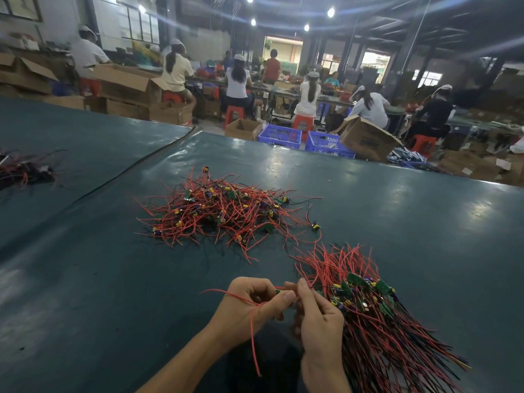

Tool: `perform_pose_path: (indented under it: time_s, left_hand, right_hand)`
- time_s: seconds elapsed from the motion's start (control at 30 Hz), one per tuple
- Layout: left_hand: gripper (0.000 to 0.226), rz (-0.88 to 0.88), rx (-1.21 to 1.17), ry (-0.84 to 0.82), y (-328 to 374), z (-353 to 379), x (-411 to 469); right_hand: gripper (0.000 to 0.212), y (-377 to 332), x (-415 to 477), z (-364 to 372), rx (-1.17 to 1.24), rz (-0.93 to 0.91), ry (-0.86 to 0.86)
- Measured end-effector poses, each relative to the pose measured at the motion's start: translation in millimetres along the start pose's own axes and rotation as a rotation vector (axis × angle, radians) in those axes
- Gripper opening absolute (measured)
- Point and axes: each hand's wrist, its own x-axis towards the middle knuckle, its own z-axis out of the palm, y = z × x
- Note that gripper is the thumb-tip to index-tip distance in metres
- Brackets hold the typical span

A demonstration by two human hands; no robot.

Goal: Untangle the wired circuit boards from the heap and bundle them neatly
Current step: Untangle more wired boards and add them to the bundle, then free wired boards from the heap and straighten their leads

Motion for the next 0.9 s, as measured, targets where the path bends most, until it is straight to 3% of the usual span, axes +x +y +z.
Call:
perform_pose_path:
  time_s: [0.17, 0.37, 0.6, 0.9]
  left_hand:
    - [0.035, -0.034, -0.07, -0.003, 3.3, 2.0, 1.0]
    - [0.033, -0.035, -0.07, -0.054, 9.8, 5.5, -2.2]
    - [0.036, -0.082, -0.145, 0.07, 16.2, -0.9, 0.6]
    - [0.034, -0.064, -0.144, 0.103, 15.2, -2.5, 3.0]
  right_hand:
    - [0.026, -12.8, 16.6, -23.0, 0.163, 0.044, 0.176]
    - [0.025, -21.1, 24.5, -40.4, 0.353, -0.002, 0.226]
    - [0.024, -15.9, 19.3, -34.8, 0.317, -0.048, 0.211]
    - [0.018, -12.6, 20.7, -35.2, 0.26, -0.161, 0.289]
